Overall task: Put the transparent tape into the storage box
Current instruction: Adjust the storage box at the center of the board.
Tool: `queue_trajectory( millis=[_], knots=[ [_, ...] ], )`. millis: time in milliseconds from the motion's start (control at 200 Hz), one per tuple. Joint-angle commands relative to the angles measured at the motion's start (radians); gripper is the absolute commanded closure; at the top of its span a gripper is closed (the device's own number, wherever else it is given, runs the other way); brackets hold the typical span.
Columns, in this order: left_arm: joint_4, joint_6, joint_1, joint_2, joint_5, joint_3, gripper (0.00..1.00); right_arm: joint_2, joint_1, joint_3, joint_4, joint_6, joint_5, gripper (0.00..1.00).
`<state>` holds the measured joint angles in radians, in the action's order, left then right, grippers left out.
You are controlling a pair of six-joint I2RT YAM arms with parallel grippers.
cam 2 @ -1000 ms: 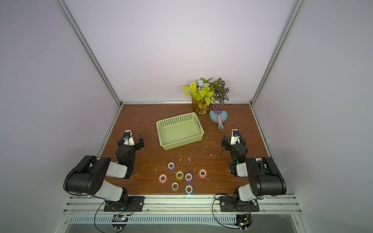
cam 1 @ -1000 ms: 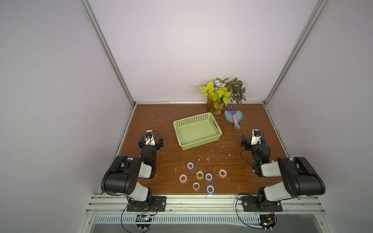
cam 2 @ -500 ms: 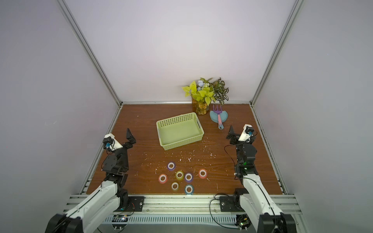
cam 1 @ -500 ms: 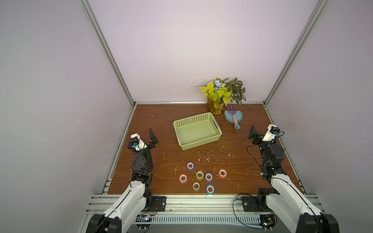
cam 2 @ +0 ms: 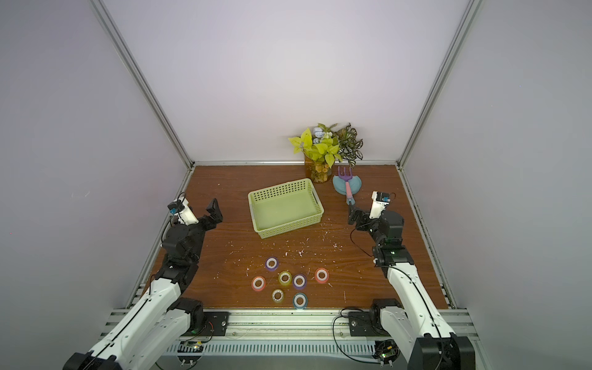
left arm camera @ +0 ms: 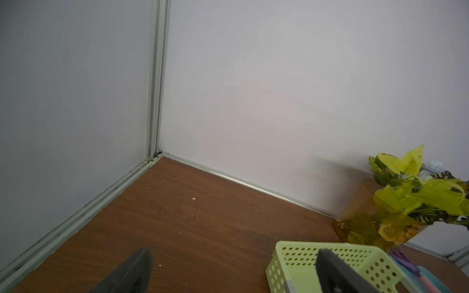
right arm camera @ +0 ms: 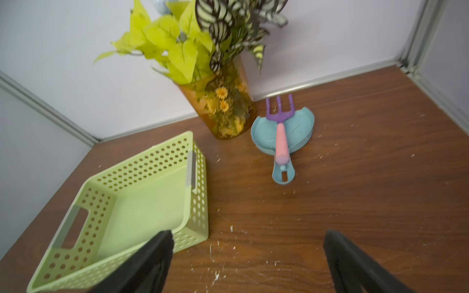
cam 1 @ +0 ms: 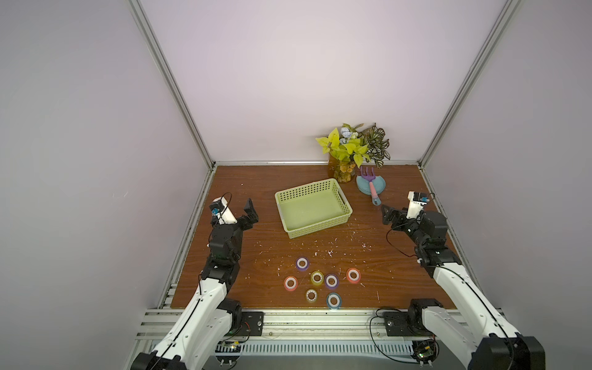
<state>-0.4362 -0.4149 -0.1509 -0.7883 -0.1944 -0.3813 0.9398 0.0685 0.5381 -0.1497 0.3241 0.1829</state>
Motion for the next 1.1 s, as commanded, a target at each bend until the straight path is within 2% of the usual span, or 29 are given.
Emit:
queue_trajectory(
  millis=[0, 310, 495, 676, 1096],
  knots=[
    [0.074, -0.06, 0.014, -0.042, 0.104, -0.049, 0.01, 0.022, 0.046, 0.065, 0.106, -0.041, 0.096, 0.0],
    [0.158, -0.076, 0.013, -0.288, 0.308, -0.169, 0.01, 0.14, 0.244, 0.155, 0.209, -0.038, -0.026, 0.0],
    [0.169, -0.074, -0.016, -0.441, 0.38, -0.221, 0.01, 0.234, 0.295, 0.202, 0.219, -0.001, -0.079, 0.01],
    [0.093, -0.102, -0.036, -0.537, 0.481, -0.219, 0.01, 0.291, 0.296, 0.227, 0.175, 0.011, -0.054, 0.01],
    [0.068, -0.108, -0.047, -0.631, 0.552, -0.246, 0.01, 0.614, 0.276, 0.46, 0.166, -0.009, 0.127, 0.01]
  ],
)
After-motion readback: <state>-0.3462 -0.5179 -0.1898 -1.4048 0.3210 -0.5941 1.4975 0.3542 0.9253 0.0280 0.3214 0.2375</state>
